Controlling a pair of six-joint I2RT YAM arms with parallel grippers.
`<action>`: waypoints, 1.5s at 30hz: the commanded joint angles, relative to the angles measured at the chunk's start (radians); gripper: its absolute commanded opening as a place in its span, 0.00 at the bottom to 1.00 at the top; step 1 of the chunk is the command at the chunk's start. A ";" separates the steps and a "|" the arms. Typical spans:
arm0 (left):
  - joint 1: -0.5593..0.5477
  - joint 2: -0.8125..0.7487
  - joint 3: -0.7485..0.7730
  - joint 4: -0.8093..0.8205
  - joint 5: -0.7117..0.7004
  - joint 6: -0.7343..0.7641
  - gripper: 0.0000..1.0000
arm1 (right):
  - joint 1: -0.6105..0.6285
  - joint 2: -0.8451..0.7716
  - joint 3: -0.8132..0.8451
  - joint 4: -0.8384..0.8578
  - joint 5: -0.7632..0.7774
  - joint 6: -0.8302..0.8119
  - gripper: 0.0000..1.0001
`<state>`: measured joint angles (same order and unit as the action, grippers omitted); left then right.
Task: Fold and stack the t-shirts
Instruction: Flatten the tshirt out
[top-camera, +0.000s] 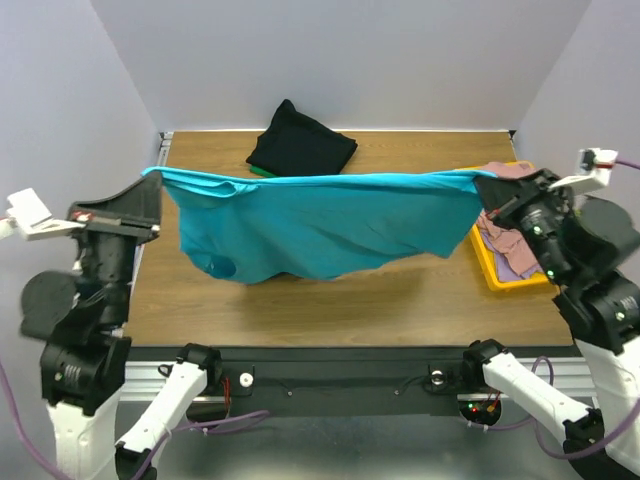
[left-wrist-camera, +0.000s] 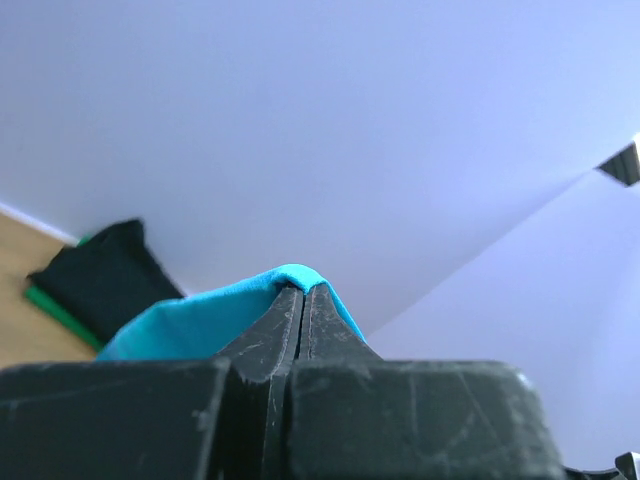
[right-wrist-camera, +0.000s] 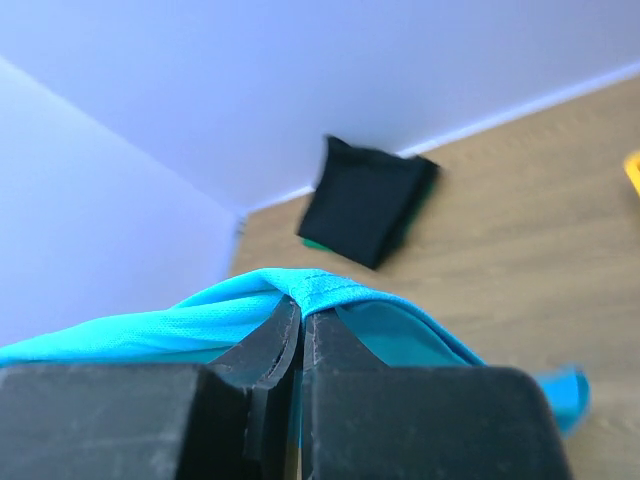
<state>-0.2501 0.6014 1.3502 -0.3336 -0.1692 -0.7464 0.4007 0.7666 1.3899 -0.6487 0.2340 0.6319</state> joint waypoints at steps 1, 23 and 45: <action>-0.002 -0.009 0.165 0.057 0.025 0.065 0.00 | 0.003 -0.007 0.153 -0.019 -0.086 -0.058 0.01; 0.012 0.222 0.229 0.082 -0.091 0.142 0.00 | 0.001 0.026 0.100 -0.042 0.101 -0.034 0.00; 0.095 1.049 0.070 0.182 -0.116 0.255 0.98 | -0.152 0.731 -0.198 0.236 0.068 -0.018 1.00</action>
<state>-0.1532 1.8713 1.4494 -0.1787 -0.2829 -0.5110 0.2459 1.5852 1.1645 -0.4793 0.3435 0.6590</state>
